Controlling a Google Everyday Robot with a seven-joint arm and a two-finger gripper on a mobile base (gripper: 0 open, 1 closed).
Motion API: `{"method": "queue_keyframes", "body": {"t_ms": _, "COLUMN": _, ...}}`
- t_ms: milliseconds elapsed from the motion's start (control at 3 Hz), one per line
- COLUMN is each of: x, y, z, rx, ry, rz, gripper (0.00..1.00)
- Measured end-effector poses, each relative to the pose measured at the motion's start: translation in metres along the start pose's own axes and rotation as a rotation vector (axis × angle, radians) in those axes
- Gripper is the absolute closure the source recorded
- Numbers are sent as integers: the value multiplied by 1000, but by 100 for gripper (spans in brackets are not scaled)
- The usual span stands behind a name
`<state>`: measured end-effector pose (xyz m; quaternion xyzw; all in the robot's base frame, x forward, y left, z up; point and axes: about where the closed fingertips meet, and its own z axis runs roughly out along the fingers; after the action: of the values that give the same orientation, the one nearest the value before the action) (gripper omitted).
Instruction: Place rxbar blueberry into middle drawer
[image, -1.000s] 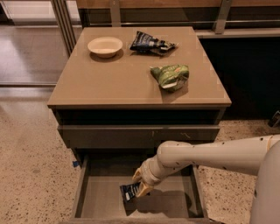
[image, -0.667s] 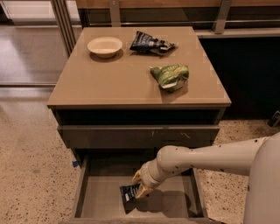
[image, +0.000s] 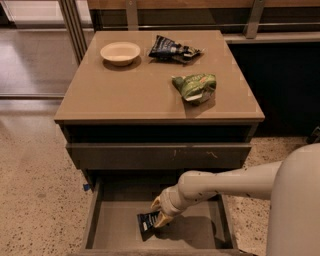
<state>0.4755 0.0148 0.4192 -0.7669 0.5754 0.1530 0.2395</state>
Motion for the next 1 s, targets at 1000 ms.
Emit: {"method": "queue_keyframes", "body": {"t_ms": 1000, "x": 39, "y": 0, "z": 44, "rx": -51, "ry": 36, "rz": 40, "gripper": 81}}
